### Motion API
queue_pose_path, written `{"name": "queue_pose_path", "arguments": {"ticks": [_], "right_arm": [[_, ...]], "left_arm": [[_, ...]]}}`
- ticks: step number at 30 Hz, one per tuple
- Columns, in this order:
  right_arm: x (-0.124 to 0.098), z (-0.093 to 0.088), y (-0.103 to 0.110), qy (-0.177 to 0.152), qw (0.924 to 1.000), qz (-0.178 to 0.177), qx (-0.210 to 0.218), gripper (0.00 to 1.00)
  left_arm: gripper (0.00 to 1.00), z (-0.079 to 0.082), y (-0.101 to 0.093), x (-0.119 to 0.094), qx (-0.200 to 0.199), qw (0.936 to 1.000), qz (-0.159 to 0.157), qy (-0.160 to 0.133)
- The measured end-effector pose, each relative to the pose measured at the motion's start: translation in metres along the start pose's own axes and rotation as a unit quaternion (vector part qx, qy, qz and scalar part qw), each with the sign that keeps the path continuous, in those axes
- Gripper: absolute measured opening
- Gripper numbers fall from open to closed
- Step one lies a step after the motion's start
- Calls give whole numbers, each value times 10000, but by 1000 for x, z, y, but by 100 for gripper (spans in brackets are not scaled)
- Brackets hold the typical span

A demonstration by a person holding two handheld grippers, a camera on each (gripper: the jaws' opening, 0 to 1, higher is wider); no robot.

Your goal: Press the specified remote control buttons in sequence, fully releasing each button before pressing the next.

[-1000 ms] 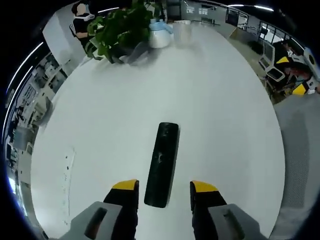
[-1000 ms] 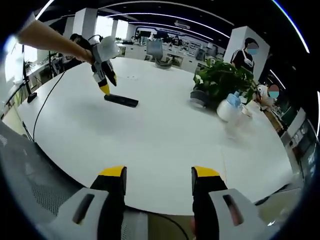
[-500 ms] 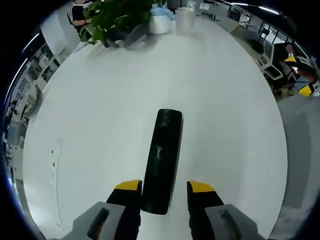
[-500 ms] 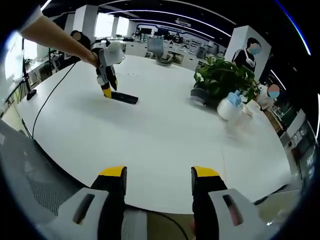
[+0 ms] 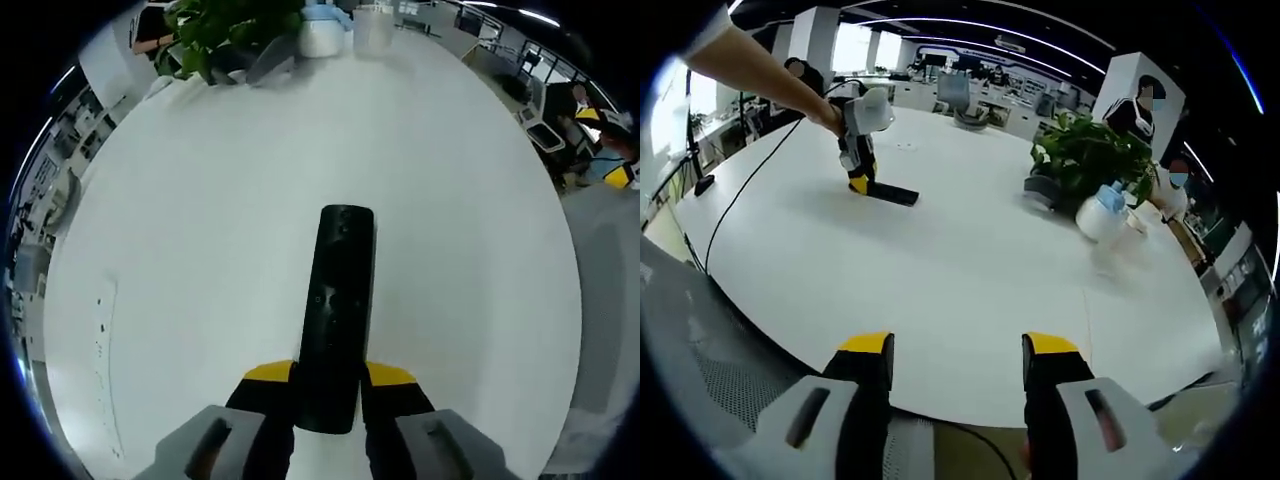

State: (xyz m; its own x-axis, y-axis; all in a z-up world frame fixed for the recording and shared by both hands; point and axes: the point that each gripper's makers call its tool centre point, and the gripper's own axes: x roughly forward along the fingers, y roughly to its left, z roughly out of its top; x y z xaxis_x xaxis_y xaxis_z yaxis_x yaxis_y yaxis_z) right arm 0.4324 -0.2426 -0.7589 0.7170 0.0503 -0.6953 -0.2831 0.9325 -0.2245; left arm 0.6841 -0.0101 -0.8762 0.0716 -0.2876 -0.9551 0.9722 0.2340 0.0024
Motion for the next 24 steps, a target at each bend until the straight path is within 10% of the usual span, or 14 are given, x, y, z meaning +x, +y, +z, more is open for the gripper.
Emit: {"name": "queue_pose_path", "arguments": {"ticks": [24], "right_arm": [[-2, 3, 0, -119, 9999, 10, 26, 51]], "left_arm": [[23, 0, -15, 0, 408, 9990, 78, 163]]}}
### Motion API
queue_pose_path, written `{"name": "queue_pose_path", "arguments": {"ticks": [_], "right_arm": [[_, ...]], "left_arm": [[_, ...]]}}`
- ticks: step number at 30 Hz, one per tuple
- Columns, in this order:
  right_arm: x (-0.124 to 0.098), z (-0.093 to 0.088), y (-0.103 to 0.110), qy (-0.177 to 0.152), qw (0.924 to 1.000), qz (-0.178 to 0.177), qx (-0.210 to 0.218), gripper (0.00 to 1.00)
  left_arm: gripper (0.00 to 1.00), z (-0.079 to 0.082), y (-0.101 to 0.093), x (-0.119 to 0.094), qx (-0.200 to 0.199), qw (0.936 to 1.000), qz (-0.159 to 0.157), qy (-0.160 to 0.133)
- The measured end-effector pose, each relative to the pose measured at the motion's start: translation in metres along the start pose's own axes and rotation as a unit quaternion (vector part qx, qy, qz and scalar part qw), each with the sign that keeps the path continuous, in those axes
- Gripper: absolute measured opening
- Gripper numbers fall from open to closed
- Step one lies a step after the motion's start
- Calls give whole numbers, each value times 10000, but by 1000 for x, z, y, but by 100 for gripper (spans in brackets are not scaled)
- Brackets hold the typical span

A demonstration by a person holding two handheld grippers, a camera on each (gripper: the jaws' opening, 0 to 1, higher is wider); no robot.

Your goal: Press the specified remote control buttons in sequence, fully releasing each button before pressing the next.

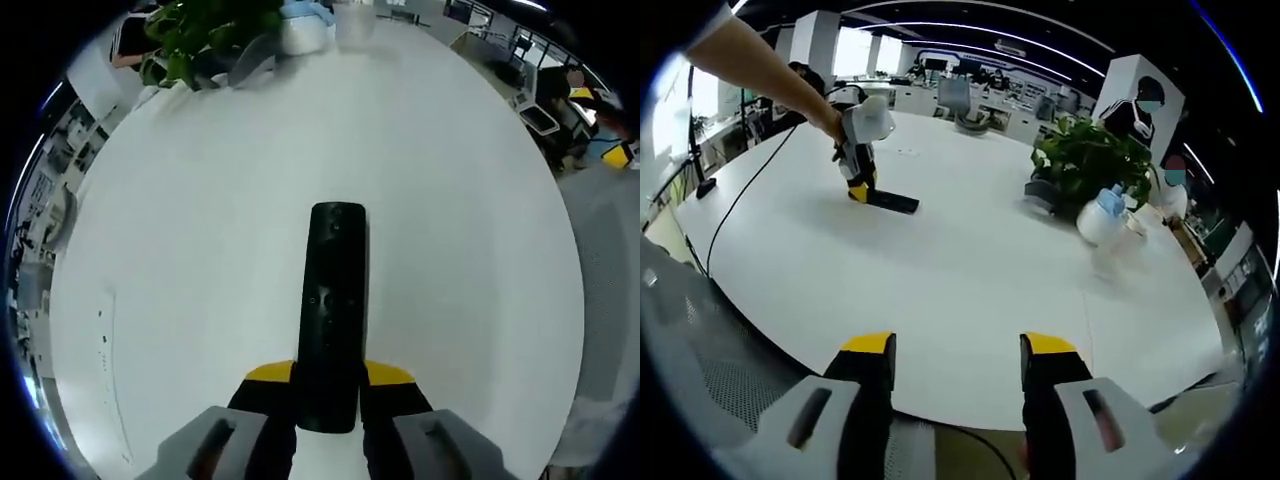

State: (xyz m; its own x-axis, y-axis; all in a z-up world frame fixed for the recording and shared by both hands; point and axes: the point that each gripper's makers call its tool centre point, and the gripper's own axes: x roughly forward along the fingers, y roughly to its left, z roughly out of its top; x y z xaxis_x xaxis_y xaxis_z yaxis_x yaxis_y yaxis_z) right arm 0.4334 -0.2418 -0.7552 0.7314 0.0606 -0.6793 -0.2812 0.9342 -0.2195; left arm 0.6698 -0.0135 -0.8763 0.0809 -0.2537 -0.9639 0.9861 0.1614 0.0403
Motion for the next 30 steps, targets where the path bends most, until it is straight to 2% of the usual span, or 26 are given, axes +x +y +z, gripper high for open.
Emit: {"name": "queue_pose_path", "arguments": {"ticks": [10, 17, 30], "right_arm": [[-1, 1, -1, -34, 10000, -29, -4, 49], [-1, 1, -1, -60, 10000, -27, -20, 49], [-2, 2, -3, -81, 9999, -95, 30, 48]], "left_arm": [[23, -3, -13, -1, -86, 10000, -25, -23], [23, -3, -26, -1, 98, 9999, -54, 62], [23, -6, -33, 0, 81, 9999, -43, 64]]}}
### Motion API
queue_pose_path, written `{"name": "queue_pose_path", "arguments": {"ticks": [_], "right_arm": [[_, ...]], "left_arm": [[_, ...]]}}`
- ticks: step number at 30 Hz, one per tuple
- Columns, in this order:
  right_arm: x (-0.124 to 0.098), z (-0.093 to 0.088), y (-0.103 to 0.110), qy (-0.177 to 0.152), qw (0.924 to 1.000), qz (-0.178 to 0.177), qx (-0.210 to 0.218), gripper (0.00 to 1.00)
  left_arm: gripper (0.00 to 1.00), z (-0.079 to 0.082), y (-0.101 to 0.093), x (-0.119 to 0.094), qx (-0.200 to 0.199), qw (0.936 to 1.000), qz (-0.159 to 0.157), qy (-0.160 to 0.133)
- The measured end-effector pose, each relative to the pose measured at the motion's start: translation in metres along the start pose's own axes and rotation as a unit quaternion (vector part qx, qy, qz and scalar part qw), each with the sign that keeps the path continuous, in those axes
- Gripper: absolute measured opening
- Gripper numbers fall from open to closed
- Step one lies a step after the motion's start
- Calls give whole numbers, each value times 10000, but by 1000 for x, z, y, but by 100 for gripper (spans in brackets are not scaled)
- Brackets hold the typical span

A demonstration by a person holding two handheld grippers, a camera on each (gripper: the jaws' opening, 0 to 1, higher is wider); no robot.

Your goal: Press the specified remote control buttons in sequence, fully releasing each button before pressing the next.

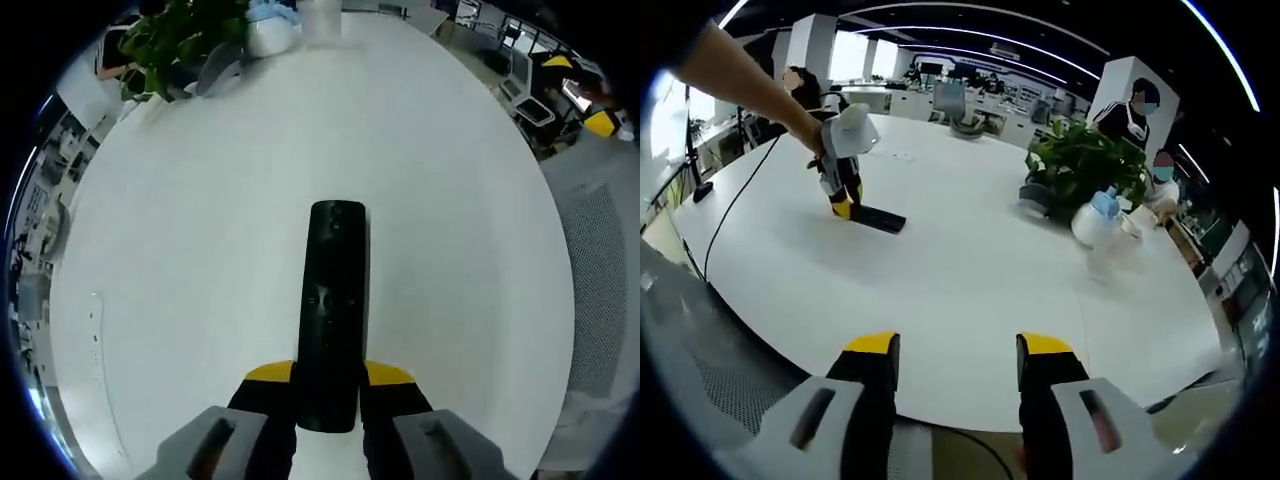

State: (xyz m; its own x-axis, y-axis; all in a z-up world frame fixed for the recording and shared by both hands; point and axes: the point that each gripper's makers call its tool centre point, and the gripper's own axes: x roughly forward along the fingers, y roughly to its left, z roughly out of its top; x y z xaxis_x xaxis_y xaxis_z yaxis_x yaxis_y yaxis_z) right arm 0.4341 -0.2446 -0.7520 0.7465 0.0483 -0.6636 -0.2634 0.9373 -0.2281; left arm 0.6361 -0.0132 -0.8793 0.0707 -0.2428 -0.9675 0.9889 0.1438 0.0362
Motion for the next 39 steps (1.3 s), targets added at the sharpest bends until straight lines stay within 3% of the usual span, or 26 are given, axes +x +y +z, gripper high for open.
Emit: {"name": "queue_pose_path", "arguments": {"ticks": [24, 39], "right_arm": [[-1, 4, 3, -107, 9999, 58, -20, 48], [-5, 11, 3, -328, 9993, 130, 136, 39]], "left_arm": [[23, -6, -42, -2, 34, 10000, -14, -15], [23, -8, -64, -4, -69, 10000, 13, -35]]}}
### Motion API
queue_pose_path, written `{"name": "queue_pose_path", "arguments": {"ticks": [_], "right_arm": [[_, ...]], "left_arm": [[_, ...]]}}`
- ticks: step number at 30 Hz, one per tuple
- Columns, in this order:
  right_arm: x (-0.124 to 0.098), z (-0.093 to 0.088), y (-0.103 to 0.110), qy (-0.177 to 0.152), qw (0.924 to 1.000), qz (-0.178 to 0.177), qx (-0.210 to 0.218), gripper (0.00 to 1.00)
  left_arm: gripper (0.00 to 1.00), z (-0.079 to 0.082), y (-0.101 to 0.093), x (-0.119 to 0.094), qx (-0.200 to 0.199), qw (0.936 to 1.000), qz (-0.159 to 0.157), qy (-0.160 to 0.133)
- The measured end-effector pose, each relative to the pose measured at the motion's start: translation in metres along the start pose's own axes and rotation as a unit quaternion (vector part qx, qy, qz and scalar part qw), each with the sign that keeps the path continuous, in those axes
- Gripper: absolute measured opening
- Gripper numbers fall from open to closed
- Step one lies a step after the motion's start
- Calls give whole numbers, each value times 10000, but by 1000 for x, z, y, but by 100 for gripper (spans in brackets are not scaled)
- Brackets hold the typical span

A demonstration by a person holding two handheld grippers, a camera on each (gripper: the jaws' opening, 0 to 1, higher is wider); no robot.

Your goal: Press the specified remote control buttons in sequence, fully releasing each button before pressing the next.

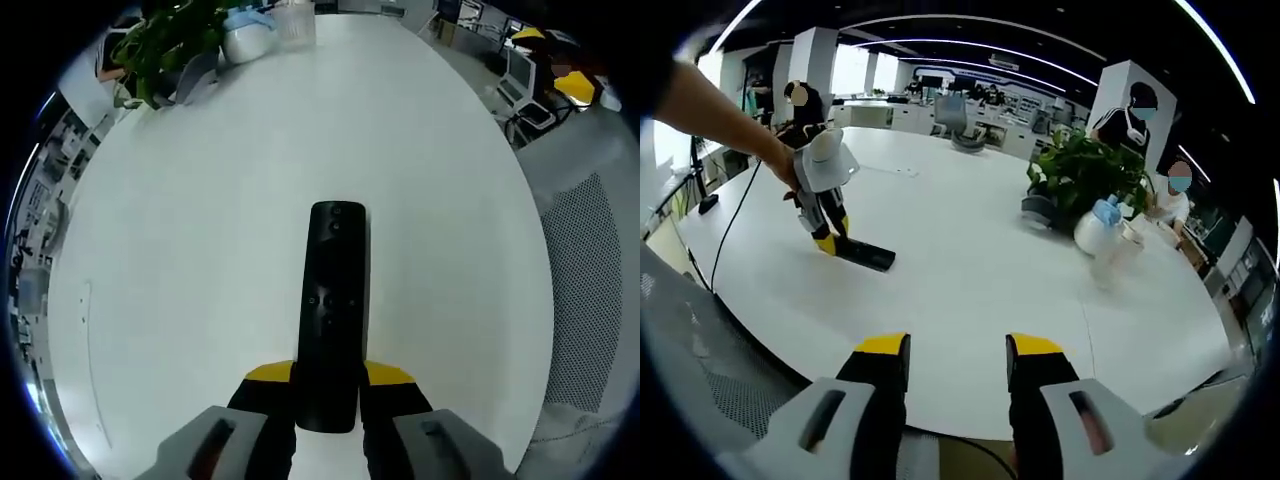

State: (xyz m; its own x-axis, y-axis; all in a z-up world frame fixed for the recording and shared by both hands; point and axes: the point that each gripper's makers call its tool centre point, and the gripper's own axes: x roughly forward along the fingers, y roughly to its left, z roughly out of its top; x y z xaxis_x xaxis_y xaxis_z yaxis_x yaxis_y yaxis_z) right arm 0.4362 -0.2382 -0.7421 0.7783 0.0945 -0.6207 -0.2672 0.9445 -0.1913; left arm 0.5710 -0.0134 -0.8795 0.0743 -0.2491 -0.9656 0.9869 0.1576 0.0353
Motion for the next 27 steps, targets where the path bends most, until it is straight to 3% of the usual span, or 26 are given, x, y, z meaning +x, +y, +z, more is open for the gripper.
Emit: {"name": "queue_pose_path", "arguments": {"ticks": [11, 20, 22, 27], "right_arm": [[-1, 1, 0, -40, 10000, 2, 1, 39], [-2, 5, 0, -164, 9999, 7, 32, 34], [-5, 10, 0, -333, 9994, 39, 116, 33], [-4, 10, 2, -306, 9994, 86, 142, 30]], "left_arm": [[23, -1, -16, -2, 106, 9999, -33, 56], [23, -3, -27, -3, 207, 9998, 3, 65], [23, -4, -28, -3, 184, 9998, -2, 58], [23, -5, -31, -3, 101, 9999, 1, 36]]}}
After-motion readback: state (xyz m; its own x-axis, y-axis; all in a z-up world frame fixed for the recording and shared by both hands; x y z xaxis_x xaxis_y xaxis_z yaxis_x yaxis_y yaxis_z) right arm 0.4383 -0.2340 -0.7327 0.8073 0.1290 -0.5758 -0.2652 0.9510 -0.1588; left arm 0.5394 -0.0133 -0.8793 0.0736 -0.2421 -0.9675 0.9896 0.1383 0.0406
